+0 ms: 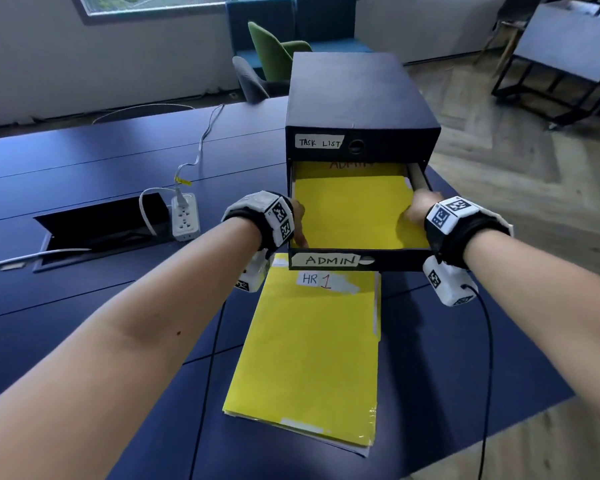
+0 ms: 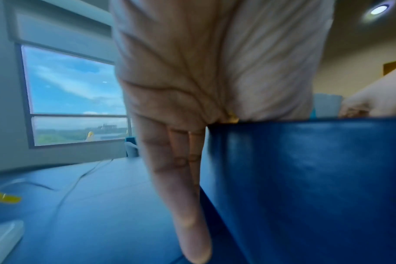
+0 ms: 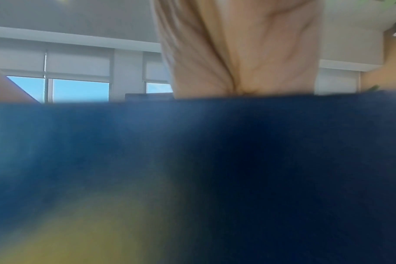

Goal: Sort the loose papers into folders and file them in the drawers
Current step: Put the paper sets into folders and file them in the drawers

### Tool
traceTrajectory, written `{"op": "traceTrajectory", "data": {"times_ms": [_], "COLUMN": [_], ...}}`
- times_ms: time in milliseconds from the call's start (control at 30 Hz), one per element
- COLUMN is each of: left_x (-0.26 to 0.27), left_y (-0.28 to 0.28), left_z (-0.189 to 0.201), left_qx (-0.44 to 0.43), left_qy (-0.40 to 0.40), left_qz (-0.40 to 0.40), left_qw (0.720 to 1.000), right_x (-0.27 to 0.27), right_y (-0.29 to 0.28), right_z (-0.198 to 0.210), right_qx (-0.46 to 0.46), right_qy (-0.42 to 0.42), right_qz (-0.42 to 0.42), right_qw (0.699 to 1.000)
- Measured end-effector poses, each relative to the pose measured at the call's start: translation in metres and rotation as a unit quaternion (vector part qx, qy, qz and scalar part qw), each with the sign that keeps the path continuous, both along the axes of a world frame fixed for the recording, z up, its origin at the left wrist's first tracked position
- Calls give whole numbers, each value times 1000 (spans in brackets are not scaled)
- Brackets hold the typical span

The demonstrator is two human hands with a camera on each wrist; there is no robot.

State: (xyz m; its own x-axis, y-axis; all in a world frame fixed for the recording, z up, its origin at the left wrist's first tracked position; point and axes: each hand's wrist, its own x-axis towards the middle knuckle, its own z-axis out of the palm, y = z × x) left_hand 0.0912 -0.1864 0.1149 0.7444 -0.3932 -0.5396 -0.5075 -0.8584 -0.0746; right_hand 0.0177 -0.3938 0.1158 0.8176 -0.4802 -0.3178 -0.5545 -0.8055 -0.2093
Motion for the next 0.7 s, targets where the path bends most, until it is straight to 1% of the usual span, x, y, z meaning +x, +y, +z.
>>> {"op": "traceTrajectory", "data": {"times_ms": [100,200,233,300,367,433,467,500,567,700], "left_x": [-7,-10,-11,-13,-13,-10,-8,-8,-5,6], "left_y": [2,3,4,4,4,6,7,8,10,12], "left_z": [-3,-9,-10,-11,-12,-10,-10,-8,-8,-11], "left_qx": [-45,-91,-104,-127,-152,-174,-183,-195,-221,-285], "left_qy": [13,-18,-25,-36,-41,-41,-41,-41,-46,-43], "left_qz": [55,83,87,95,109,124,131,136,145,198], "left_qw": [997,992,990,987,982,976,973,970,963,937], "right_x": [-5,-9,-10,-10,-12,-20,-24,-28,-32,-33], "right_y": [4,11,14,20,29,41,46,49,52,50], "right_z": [3,7,8,8,8,9,9,8,3,-5], "right_qx": [-30,-71,-66,-29,24,100,115,115,83,-9], "right_qy": [18,53,56,29,5,25,42,48,13,-54], "right_qz": [20,31,35,52,107,179,207,229,245,226], "right_qw": [999,996,996,998,994,979,971,965,966,973]}}
